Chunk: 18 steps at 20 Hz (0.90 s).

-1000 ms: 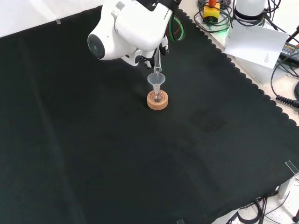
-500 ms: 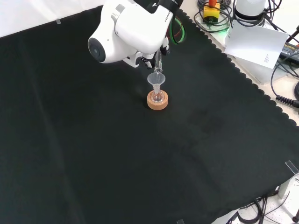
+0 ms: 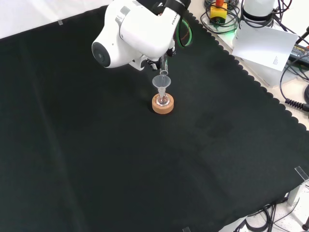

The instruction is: Pour the water from the graduated cylinder into the round-bottom flask.

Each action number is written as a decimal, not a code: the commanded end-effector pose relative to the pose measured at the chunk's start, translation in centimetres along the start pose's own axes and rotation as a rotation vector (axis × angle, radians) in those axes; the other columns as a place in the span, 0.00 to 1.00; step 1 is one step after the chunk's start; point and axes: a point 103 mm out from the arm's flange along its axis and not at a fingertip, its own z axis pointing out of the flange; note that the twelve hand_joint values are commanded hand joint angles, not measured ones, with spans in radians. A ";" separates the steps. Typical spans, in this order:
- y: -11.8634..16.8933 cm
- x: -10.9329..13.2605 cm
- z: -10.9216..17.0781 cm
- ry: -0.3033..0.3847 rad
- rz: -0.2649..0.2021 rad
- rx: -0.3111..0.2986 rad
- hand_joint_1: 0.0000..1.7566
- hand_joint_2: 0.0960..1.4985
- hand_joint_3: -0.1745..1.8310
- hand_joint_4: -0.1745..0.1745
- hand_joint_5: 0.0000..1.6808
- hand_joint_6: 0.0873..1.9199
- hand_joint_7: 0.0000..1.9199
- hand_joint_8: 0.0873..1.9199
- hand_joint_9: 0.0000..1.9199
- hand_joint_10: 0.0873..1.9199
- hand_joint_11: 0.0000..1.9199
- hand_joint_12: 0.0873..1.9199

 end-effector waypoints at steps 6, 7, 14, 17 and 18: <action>-0.2 0.0 -0.1 -0.013 0.022 0.018 0.72 0.71 0.09 0.00 0.59 0.47 0.55 0.46 0.81 0.00 0.63 0.36; -0.2 0.0 -0.1 -0.014 0.023 0.017 0.72 0.71 0.09 0.00 0.59 0.47 0.55 0.46 0.81 0.00 0.63 0.36; -0.4 0.1 -0.1 -0.015 0.027 0.018 0.72 0.71 0.09 0.00 0.59 0.47 0.55 0.46 0.81 0.00 0.63 0.36; -0.3 0.1 0.0 -0.023 0.034 0.014 0.72 0.71 0.09 0.00 0.59 0.47 0.55 0.46 0.81 0.00 0.63 0.36; -0.3 0.1 0.0 -0.021 0.033 0.009 0.72 0.71 0.09 0.00 0.59 0.47 0.55 0.46 0.81 0.00 0.63 0.36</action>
